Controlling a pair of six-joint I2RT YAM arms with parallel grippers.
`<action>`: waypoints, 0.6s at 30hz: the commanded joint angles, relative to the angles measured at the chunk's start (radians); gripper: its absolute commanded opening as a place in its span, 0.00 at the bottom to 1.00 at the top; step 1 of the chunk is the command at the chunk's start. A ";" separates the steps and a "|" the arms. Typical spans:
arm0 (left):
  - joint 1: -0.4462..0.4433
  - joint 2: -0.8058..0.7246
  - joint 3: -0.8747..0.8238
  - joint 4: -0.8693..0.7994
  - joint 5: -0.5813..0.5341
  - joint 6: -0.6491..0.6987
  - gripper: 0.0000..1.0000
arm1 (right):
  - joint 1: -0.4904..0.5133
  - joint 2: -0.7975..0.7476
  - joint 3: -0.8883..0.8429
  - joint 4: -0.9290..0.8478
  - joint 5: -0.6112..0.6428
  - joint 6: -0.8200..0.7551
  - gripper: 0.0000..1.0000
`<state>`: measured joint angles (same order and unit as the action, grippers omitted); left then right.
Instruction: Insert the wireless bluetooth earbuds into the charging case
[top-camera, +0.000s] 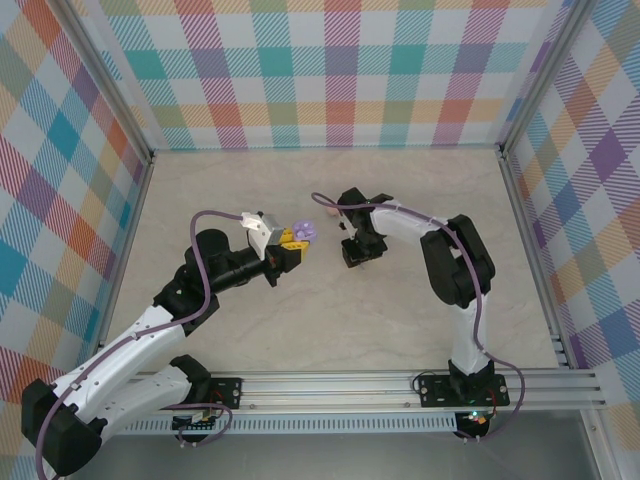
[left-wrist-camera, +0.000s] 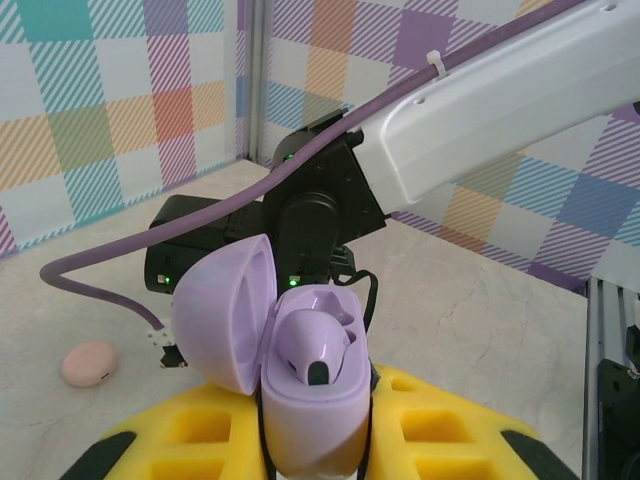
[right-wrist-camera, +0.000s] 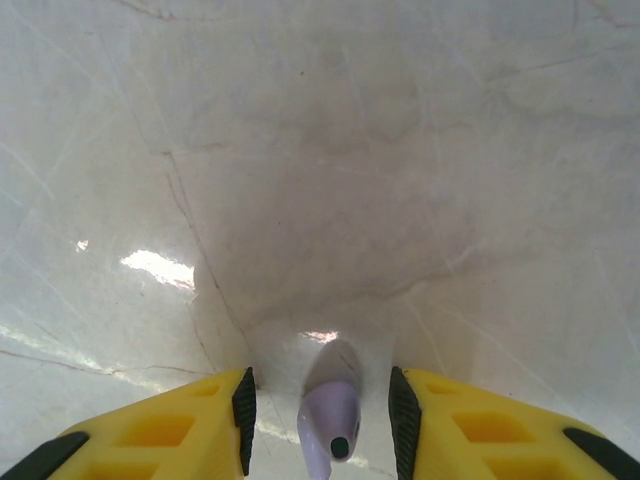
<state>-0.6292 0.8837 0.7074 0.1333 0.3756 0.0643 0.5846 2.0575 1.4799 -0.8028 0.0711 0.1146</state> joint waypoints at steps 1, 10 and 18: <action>0.007 -0.009 0.000 0.035 0.006 -0.012 0.22 | 0.008 0.034 0.035 -0.058 0.001 -0.024 0.42; 0.007 -0.001 0.006 0.035 0.008 -0.010 0.22 | 0.008 0.058 0.049 -0.070 0.002 -0.023 0.38; 0.007 -0.002 0.011 0.029 0.006 -0.006 0.22 | 0.008 0.066 0.074 -0.117 -0.004 -0.020 0.37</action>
<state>-0.6292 0.8837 0.7074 0.1329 0.3756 0.0643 0.5846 2.0975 1.5391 -0.8692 0.0818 0.1032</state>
